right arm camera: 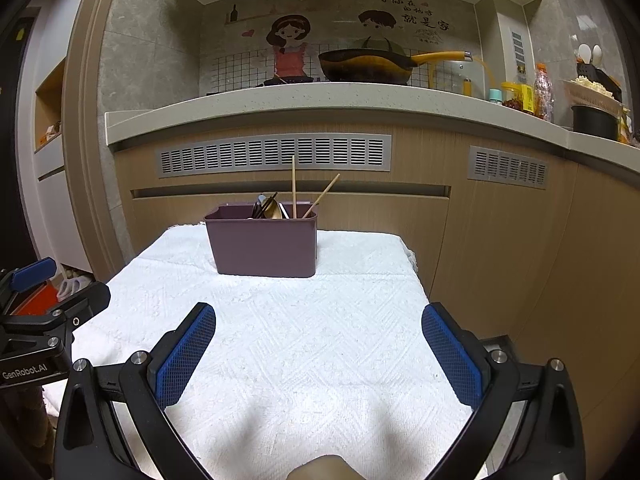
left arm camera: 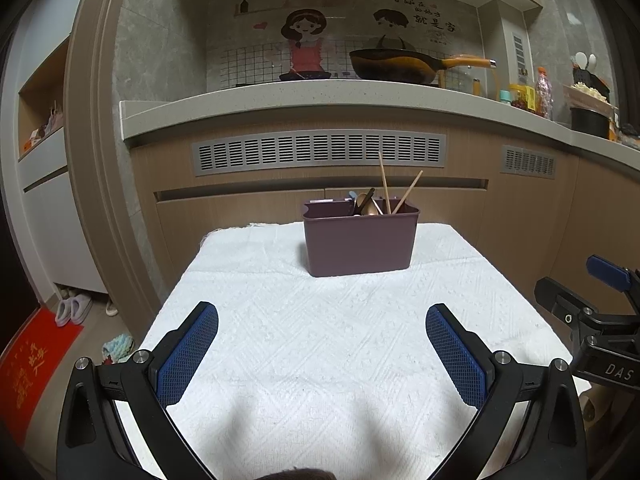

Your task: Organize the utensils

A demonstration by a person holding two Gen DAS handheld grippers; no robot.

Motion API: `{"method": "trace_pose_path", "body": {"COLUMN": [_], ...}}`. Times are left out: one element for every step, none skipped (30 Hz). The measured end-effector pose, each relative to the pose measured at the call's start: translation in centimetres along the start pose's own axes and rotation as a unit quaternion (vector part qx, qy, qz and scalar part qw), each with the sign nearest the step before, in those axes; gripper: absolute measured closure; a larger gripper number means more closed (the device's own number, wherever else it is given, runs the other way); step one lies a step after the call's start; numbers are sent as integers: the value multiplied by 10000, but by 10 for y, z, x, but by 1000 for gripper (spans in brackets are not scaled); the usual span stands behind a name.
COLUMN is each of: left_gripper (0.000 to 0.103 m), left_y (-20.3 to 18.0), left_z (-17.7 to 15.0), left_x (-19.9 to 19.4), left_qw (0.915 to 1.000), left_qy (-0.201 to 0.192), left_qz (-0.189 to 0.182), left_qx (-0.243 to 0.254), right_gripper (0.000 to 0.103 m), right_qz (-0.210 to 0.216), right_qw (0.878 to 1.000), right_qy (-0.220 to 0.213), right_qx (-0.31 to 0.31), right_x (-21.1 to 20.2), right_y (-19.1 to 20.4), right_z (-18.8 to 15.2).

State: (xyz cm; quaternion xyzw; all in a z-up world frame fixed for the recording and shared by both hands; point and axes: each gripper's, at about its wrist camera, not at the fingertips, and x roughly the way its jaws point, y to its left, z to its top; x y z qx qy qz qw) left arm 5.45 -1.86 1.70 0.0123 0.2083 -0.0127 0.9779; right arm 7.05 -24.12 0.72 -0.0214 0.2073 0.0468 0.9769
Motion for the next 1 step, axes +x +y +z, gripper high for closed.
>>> {"method": "trace_pose_path", "body": {"left_gripper": [0], "left_y": [0], "left_z": [0], "left_x": [0], "left_qw": [10000], "left_qy": [8], "left_qz": [17], "left_qx": [0], "right_gripper": [1], "right_qz": [0], "right_qw": [10000], "right_qy": [-1], "right_qx": [4], "right_x": [0], "right_y": [0], "right_z": [0]}}
